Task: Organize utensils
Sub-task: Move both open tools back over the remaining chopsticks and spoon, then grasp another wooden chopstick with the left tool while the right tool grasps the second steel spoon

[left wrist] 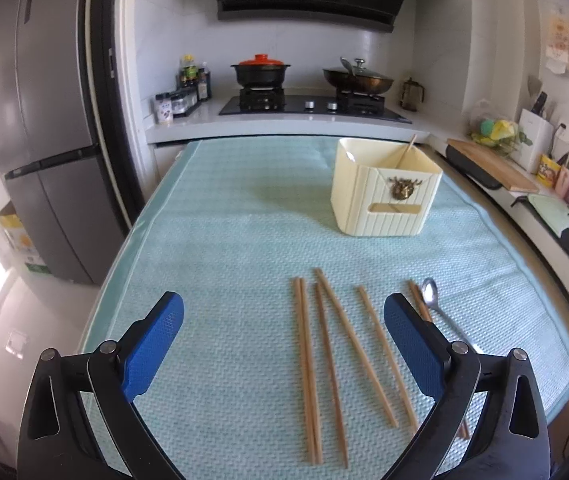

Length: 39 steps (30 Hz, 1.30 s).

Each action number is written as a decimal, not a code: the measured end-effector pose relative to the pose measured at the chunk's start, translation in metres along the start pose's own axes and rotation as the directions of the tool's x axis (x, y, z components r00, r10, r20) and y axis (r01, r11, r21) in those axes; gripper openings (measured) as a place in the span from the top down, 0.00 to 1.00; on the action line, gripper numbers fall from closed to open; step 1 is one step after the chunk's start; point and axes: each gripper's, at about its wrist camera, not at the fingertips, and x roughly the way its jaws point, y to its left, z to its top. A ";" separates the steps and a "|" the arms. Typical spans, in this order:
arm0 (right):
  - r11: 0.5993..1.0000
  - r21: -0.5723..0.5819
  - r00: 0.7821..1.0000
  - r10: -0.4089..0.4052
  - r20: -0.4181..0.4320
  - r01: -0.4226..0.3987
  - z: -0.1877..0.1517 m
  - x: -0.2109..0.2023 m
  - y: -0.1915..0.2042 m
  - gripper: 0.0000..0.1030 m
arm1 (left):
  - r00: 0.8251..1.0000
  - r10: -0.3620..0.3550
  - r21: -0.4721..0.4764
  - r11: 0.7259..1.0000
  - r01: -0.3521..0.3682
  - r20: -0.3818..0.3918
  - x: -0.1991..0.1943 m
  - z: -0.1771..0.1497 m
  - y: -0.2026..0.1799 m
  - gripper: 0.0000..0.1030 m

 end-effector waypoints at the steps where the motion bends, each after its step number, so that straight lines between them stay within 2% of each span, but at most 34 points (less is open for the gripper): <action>1: 1.000 0.006 1.000 -0.001 -0.007 0.001 -0.005 0.002 -0.002 0.29 | 1.000 0.000 -0.008 1.000 0.000 -0.010 0.001 -0.004 0.005 0.02; 8: 0.999 0.041 0.997 0.011 -0.081 -0.008 -0.047 0.018 -0.013 0.29 | 0.995 -0.029 -0.032 0.999 0.026 -0.093 0.023 -0.035 0.016 0.02; 14: 0.999 0.038 0.992 0.025 -0.125 -0.020 -0.073 0.024 -0.010 0.29 | 0.989 -0.062 -0.041 0.998 0.057 -0.136 0.045 -0.047 0.013 0.02; 20: 0.996 0.054 0.990 0.083 -0.118 -0.077 -0.087 0.022 -0.003 0.29 | 0.983 -0.059 -0.036 0.998 0.053 -0.173 0.068 -0.052 0.013 0.02; 28: 0.985 0.071 0.976 0.166 -0.139 -0.158 -0.101 0.029 0.006 0.29 | 0.976 -0.056 -0.036 0.998 0.049 -0.212 0.088 -0.059 0.018 0.02; 39: 0.982 0.076 0.970 0.181 -0.160 -0.171 -0.107 0.030 0.005 0.29 | 0.966 -0.038 -0.023 0.999 0.033 -0.257 0.110 -0.064 0.023 0.02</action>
